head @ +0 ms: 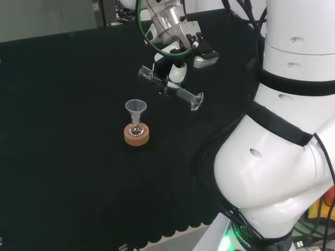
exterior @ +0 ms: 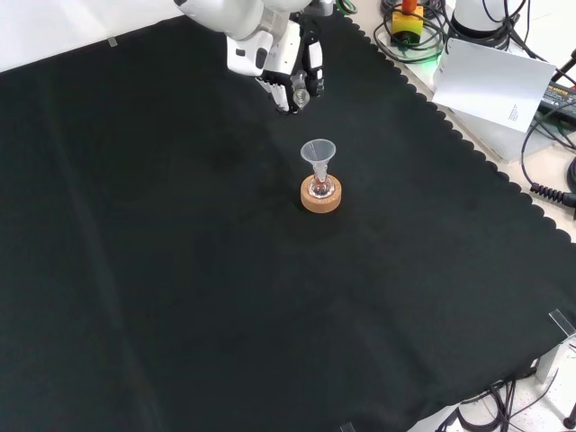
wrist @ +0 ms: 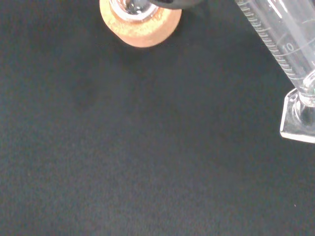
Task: Put the graduated cylinder back on the table.
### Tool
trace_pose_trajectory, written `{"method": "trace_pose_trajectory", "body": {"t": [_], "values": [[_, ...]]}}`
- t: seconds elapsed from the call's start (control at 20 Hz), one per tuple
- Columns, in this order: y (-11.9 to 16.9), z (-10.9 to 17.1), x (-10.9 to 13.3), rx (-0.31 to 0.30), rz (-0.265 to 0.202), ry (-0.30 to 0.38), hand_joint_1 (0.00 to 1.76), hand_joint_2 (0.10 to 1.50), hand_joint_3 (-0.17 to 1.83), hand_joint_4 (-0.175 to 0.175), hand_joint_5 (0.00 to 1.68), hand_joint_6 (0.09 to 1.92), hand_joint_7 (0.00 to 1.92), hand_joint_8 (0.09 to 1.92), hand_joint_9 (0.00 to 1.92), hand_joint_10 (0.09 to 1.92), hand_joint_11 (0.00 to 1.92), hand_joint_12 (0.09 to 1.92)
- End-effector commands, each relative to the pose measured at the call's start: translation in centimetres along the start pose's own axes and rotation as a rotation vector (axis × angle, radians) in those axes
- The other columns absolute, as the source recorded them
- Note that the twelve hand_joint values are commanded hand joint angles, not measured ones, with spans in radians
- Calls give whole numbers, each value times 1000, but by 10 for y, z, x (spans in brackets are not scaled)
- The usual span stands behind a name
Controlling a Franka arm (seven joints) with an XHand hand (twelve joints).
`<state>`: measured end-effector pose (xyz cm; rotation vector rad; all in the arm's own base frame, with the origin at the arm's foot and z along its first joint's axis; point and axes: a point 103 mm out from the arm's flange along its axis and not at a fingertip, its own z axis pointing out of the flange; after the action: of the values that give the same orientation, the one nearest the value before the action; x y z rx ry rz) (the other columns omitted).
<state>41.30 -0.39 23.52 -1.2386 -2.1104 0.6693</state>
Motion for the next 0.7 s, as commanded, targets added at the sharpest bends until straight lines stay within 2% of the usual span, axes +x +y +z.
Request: {"method": "trace_pose_trajectory", "body": {"t": [0.05, 0.3, 0.6, 0.7], "values": [[4, -2, -3, -73, -30, 19, 1265, 1101, 1, -175, 993, 972, 1033, 957, 1491, 87, 1226, 758], [12, -2, -15, -186, -63, 57, 1265, 1101, 1, -175, 992, 973, 1032, 958, 1487, 87, 1226, 759], [29, -2, -29, -291, -104, 114, 1265, 1102, 1, -175, 991, 975, 1031, 960, 1484, 87, 1225, 760], [36, -3, -31, -327, -122, 133, 1246, 1092, -4, -44, 997, 980, 1087, 870, 1486, 87, 1225, 761]]}}
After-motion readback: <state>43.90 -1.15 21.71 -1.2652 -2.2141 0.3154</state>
